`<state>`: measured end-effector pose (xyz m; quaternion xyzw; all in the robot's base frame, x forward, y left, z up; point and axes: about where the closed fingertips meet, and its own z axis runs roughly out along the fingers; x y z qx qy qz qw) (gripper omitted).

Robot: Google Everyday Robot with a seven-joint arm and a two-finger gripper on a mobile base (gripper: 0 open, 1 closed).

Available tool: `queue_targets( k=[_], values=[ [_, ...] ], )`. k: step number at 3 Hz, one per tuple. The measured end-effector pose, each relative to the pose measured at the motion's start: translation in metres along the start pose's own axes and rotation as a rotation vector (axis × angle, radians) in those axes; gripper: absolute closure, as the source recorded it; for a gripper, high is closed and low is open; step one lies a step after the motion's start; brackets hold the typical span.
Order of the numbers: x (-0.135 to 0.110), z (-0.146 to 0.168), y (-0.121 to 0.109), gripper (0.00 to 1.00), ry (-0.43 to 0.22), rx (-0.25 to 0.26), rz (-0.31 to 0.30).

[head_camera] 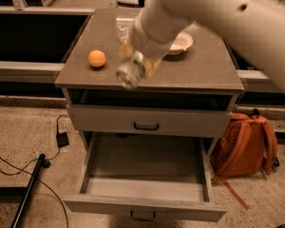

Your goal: Place 7up can into middle drawer

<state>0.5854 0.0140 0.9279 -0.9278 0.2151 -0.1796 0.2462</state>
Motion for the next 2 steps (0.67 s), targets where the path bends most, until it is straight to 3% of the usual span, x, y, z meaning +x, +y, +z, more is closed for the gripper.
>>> queue_targets(
  k=[1,2],
  values=[
    [-0.0516,0.0552,0.0452,1.00,-0.095,-0.137,-0.120],
    [-0.0537,0.0568,0.0475,1.00,-0.098,-0.142,-0.121]
  ],
)
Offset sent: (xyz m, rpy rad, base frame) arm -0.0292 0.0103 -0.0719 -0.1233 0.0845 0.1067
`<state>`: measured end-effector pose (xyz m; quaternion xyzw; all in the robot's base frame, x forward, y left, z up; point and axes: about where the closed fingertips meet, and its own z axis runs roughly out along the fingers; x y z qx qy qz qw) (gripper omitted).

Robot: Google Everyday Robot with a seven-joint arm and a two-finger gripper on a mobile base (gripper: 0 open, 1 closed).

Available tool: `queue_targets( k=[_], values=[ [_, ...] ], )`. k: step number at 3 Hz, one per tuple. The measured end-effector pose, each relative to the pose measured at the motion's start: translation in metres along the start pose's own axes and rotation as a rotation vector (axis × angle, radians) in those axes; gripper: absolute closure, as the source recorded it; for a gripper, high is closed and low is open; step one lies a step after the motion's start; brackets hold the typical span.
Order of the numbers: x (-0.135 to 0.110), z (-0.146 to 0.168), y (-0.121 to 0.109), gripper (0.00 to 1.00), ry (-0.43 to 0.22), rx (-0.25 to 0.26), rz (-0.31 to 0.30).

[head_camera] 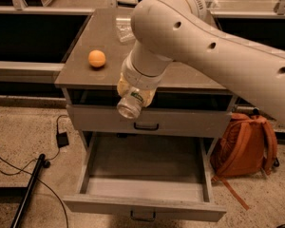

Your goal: Place 7up can into middle drawer

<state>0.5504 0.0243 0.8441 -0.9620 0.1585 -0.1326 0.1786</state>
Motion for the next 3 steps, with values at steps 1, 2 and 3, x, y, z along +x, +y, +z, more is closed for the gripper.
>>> queue_targets(
  k=[1,2,3],
  values=[
    [-0.002,0.015,0.011,1.00,0.011,0.017,-0.082],
    [-0.021,0.042,0.058,1.00,-0.005,0.039,-0.198],
    [-0.031,0.063,0.109,1.00,-0.050,0.007,-0.298]
  ],
)
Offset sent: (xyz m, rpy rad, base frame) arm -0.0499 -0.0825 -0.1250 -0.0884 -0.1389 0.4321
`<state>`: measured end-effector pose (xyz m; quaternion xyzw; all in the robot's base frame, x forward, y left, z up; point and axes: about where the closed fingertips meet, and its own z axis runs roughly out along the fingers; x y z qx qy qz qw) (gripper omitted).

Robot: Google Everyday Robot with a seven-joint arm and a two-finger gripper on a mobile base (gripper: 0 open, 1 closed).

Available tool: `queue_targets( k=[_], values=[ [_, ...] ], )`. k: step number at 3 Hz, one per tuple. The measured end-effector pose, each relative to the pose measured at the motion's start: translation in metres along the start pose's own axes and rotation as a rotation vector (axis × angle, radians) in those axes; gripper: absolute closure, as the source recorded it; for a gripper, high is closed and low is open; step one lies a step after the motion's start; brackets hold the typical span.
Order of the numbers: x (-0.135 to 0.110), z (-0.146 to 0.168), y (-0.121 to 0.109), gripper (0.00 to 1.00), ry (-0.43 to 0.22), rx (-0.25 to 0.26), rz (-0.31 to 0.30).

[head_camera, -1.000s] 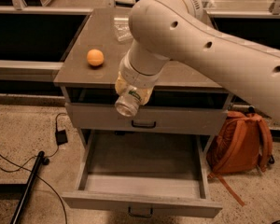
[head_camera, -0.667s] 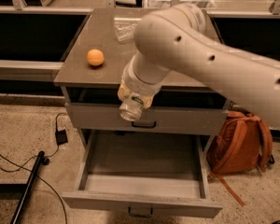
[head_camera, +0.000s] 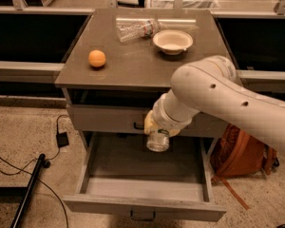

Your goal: Place 7up can into middle drawer

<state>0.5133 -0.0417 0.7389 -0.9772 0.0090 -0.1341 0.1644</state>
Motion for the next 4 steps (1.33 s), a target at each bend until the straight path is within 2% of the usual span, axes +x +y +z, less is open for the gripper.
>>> queue_targets(
  k=[1,2,3,4],
  values=[
    [-0.001,0.000,0.001,1.00,-0.001,-0.001,-0.044],
    [0.003,0.025,0.014,1.00,-0.051,-0.005,-0.010],
    [-0.014,0.087,0.068,1.00,-0.115,-0.012,0.024],
    [-0.049,0.162,0.130,1.00,-0.140,0.037,0.062]
  ],
)
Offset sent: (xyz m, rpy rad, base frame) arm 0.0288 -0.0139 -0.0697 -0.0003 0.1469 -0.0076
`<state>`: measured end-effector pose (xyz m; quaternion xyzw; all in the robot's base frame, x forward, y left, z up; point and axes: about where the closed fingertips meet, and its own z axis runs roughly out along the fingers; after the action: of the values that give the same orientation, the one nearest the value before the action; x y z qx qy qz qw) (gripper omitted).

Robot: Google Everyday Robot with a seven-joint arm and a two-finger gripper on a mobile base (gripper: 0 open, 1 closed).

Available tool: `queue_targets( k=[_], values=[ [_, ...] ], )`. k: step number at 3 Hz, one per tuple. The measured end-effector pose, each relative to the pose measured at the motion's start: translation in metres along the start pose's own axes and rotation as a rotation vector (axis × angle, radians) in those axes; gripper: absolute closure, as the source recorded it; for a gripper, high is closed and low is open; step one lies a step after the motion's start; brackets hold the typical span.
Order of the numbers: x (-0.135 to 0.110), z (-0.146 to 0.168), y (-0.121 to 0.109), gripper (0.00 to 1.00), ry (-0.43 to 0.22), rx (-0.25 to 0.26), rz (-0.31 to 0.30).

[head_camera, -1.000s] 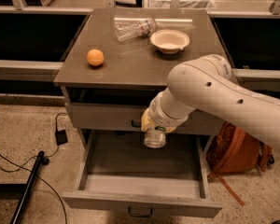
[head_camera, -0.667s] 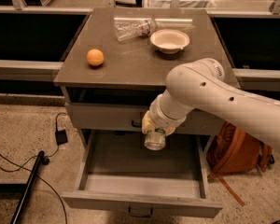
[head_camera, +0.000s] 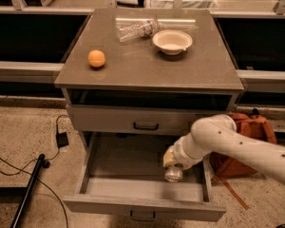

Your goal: Place 7up can into middle drawer

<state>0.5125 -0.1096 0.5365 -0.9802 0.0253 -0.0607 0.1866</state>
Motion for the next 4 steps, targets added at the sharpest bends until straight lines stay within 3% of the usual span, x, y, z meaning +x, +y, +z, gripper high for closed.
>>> queue_targets(
  k=[1,2,4],
  values=[
    [-0.014,0.052,0.036,1.00,-0.008,0.046,0.003],
    [-0.011,0.057,0.032,1.00,0.001,0.045,-0.005],
    [0.011,0.097,0.034,1.00,0.110,0.060,-0.020]
  ],
)
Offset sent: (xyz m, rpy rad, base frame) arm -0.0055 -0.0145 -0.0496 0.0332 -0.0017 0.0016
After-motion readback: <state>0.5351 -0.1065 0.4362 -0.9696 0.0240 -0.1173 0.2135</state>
